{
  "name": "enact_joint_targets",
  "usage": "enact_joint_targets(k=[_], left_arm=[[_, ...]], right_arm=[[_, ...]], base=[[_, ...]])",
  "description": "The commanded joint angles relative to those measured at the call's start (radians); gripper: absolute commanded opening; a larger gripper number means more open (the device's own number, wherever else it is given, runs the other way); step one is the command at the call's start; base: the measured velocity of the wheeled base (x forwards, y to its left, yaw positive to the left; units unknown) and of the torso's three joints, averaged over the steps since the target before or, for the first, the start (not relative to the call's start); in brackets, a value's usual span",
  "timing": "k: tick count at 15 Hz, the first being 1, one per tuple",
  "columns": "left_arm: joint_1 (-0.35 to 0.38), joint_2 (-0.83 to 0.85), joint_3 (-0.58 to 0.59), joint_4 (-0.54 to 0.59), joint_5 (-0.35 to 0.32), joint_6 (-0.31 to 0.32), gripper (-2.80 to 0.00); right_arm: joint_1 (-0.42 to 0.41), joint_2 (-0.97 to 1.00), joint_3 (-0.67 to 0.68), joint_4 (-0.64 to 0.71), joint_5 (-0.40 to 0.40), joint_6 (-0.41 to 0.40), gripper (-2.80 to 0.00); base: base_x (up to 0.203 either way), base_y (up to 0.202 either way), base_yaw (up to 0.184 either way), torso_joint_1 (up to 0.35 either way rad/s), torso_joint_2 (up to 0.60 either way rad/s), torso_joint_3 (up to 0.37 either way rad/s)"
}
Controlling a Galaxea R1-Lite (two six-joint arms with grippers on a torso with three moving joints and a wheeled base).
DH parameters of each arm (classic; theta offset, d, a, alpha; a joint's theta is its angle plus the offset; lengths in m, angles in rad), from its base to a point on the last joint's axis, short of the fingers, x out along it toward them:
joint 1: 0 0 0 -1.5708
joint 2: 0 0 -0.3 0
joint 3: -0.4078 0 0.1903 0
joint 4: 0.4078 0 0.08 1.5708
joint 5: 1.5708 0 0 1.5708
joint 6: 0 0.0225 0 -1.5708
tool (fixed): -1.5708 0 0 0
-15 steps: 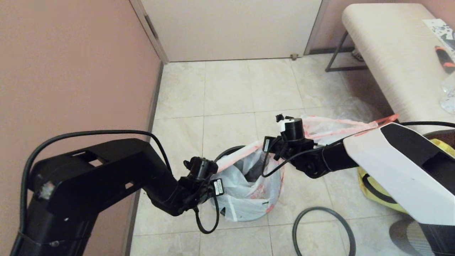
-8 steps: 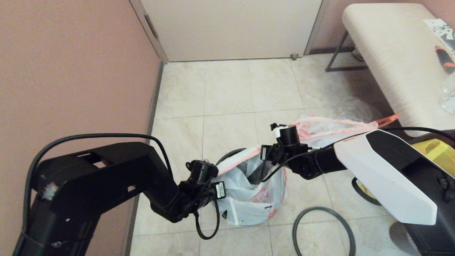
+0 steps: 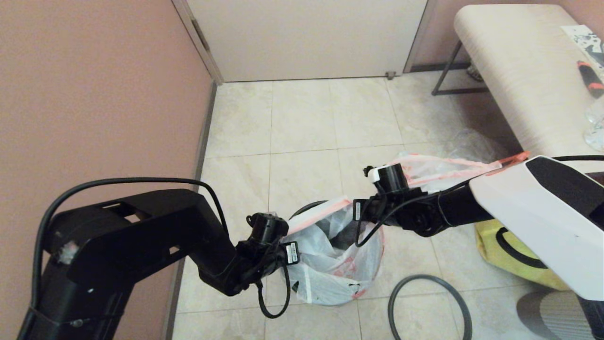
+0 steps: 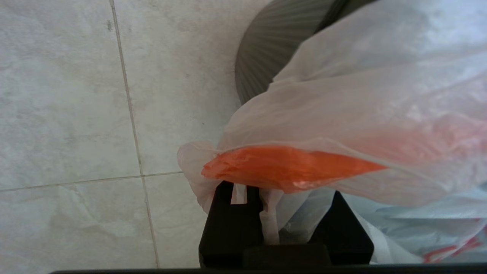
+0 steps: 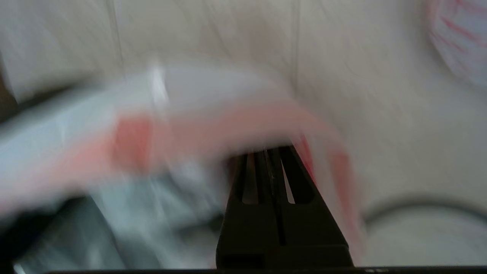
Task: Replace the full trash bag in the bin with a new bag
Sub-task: Put the new garbage bag on the trash can
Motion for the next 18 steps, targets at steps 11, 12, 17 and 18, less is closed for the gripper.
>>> enact_joint_targets(k=[11,12,17,18], left_arm=[[0.004,-0.004,-0.002,-0.009,0.007,-0.005,-2.8],[0.003,-0.005,0.0,-0.009,0.006,-0.005,-2.8],[0.001,-0.009,0.004,-0.009,0.006,-0.005,-2.8],[0.001,-0.01,0.004,-0.009,0.006,-0.005,-2.8]], right_arm=[[0.159,-0.18,0.319,-0.215,0.029,0.022,-2.8],[0.164,-0.14,0.311,-0.218,0.03,0.02,-2.8],[0.175,0.017,0.152,-0.221,0.031,0.017,-2.8],[0.176,0.035,0.115,-0.218,0.031,0.017,-2.8]], base=[[0.0,0.0,0.0,0.0,0.0,0.0],[0.0,0.0,0.0,0.0,0.0,0.0],[0.0,0.0,0.0,0.0,0.0,0.0],[0.0,0.0,0.0,0.0,0.0,0.0]])
